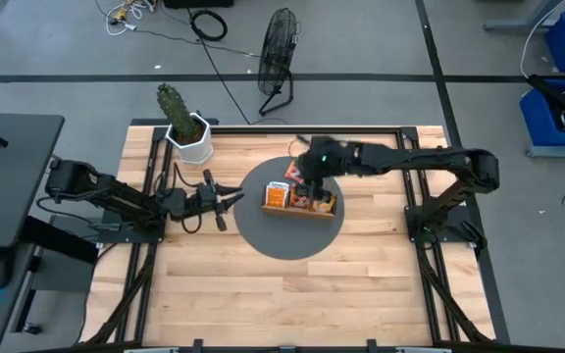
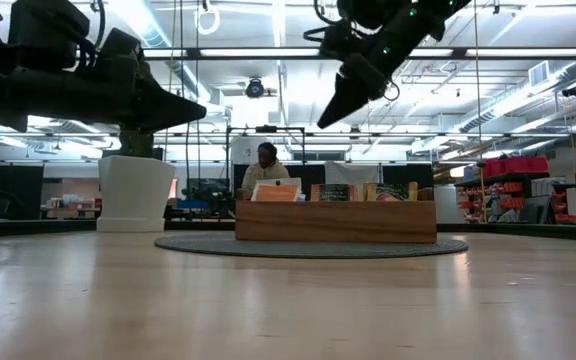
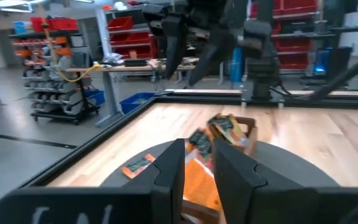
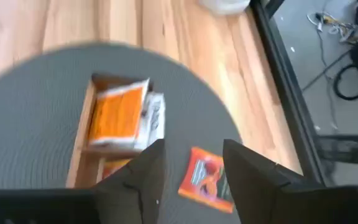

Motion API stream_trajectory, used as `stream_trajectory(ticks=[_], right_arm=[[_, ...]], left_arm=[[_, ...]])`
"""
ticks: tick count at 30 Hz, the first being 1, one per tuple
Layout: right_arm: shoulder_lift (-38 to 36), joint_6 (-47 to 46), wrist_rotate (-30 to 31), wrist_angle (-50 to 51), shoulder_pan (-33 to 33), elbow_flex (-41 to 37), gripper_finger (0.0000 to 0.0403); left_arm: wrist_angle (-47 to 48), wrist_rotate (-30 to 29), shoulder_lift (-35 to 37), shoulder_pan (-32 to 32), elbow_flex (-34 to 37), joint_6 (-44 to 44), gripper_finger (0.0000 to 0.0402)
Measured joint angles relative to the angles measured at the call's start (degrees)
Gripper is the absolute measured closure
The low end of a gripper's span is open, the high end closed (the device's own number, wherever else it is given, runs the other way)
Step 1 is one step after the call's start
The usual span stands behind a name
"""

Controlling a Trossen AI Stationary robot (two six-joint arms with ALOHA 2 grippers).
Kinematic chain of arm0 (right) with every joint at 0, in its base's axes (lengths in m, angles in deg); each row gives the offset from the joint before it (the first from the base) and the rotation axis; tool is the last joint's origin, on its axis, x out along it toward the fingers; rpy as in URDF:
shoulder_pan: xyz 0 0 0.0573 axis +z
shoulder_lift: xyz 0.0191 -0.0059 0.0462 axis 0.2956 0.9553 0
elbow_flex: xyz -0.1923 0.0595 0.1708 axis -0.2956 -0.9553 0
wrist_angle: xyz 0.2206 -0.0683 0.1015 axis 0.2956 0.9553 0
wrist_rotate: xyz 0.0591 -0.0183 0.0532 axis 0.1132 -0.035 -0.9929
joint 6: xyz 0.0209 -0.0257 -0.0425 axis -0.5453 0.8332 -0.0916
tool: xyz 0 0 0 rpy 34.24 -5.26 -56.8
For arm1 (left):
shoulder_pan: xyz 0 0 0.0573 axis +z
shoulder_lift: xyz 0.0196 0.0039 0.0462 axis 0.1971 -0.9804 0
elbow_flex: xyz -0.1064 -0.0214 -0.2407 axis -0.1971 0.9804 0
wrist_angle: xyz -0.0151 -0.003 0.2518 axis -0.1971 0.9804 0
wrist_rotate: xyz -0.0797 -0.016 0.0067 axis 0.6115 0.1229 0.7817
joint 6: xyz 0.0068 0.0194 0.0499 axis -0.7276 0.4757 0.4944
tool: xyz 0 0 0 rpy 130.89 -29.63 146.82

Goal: Pick & Place Tea
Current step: Put the orange tea bag into the middle section of the wooden organizer

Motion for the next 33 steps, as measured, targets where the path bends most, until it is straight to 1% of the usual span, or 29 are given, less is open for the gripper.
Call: stream_trajectory(ticks=[7, 9, 12, 14, 21, 25, 27, 33], right_arm=[[-0.2, -5.0, -14.2, -4.1, -12.7, 0.0, 0.0242], [-0.2, -6.7, -19.2, -4.6, -15.9, 0.0, 0.0243], [0.1, -11.3, -27.5, -5.3, -20.1, 0.0, 0.0243], [1.3, -14.6, -30.6, -6.2, -22.2, 0.0, 0.0243], [9.6, -21.8, -32.6, -6.7, -25.1, 0.0, 0.0243], [14.5, -25.5, -33.0, -8.1, -26.5, 0.0, 0.0243], [16.2, -27.4, -34.2, -8.2, -27.1, 0.0, 0.0243], [19.8, -30.2, -33.4, -9.8, -26.7, 0.0, 0.0243]], left_arm=[[-0.6, 0.0, 0.0, 3.9, 0.0, 0.5, 0.0317], [-1.1, 0.0, 0.0, 5.1, 0.0, 0.4, 0.0317], [-1.3, 0.0, 0.0, 6.8, 0.0, 0.0, 0.0317], [-1.5, 0.0, 0.0, 8.0, 0.0, 0.0, 0.0317], [-1.8, 0.1, 0.0, 10.7, 0.0, -2.3, 0.0317], [-1.0, 2.1, 0.0, 11.5, 0.0, -2.4, 0.0317], [-1.0, 2.6, 0.0, 11.9, 0.0, -2.4, 0.0317], [-0.7, 2.6, 0.0, 12.6, 0.0, -1.3, 0.0317]])
